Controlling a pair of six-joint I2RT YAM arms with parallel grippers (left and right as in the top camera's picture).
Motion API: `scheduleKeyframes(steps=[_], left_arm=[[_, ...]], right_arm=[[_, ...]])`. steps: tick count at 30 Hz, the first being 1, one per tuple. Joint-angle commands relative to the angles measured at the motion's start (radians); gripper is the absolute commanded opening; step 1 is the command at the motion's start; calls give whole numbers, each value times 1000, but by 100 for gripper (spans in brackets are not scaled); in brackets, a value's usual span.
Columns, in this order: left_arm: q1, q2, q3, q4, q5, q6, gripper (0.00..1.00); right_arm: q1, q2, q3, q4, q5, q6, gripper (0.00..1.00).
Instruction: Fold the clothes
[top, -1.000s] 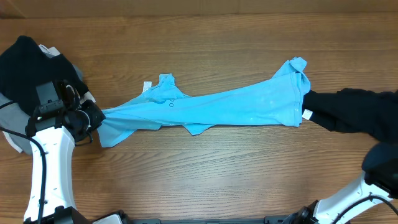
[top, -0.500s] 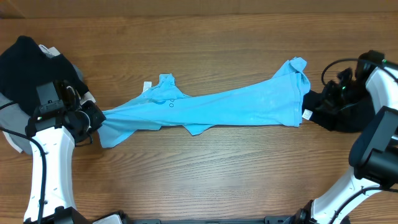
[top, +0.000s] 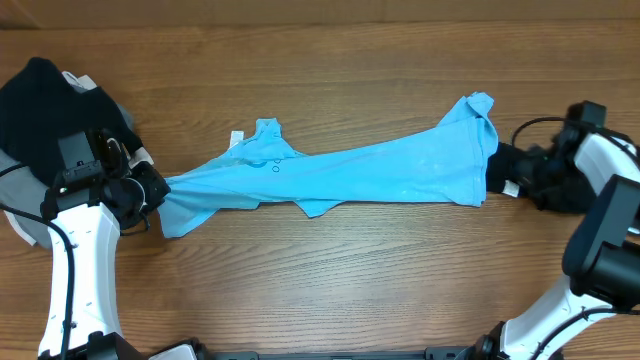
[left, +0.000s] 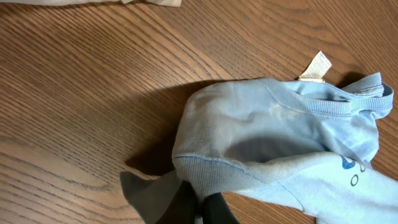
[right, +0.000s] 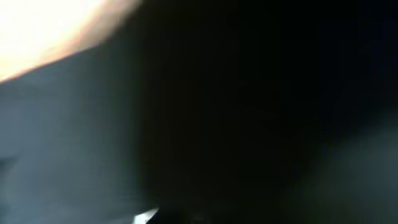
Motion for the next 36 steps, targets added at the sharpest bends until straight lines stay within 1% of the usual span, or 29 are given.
scheduleKeyframes(steps=[1,4,6,7,10,13,14,16,17,18,19,20,22,24,26,31,33,35,36], left_arm=[[-8,-23,18,-3,9,20,4],[-8,-23,18,-3,9,20,4],[-8,-23,18,-3,9,20,4],[-8,-23,18,-2,9,20,4],[-8,-22,18,-2,9,20,4],[-8,-22,18,-3,9,20,4],[-8,-23,18,-3,9,20,4],[-8,-22,18,-3,10,20,4],[-8,-23,18,-3,10,20,4],[-8,-22,18,-3,13,20,4],[-8,-22,18,-3,15,20,4],[-8,-22,18,-3,16,20,4],[-8,-22,18,-3,16,20,4],[-8,-22,18,-3,16,20,4],[-8,-22,18,-2,16,20,4],[-8,-22,18,-3,16,20,4],[-8,-22,18,-3,16,20,4],[-8,-22,18,-3,16,20,4],[-8,-22,18,-3,16,21,4]], right_arm=[[-146,24,5,-64,263,178,13],[-271,23,77,-170,257,259,13],[-338,23,154,-238,189,258,13],[-345,23,165,-246,175,258,13],[-366,10,239,-300,31,229,14],[-330,-47,269,-312,-60,183,15],[-303,-84,269,-306,-125,131,15],[-229,-143,269,-307,-232,20,20],[-204,-151,269,-317,-251,-15,22],[-138,-153,268,-356,-270,-78,27],[-109,-151,264,-377,-269,-99,29],[-52,-150,245,-410,-268,-126,31],[39,-150,199,-434,-234,-129,34],[125,-150,124,-433,-189,-118,45],[154,-150,48,-402,-171,-110,45],[125,-149,-130,-243,-156,-82,45],[90,-149,-208,-135,-142,-61,44],[45,-149,-249,-79,-64,-7,43],[21,-149,-250,-80,-11,37,40]])
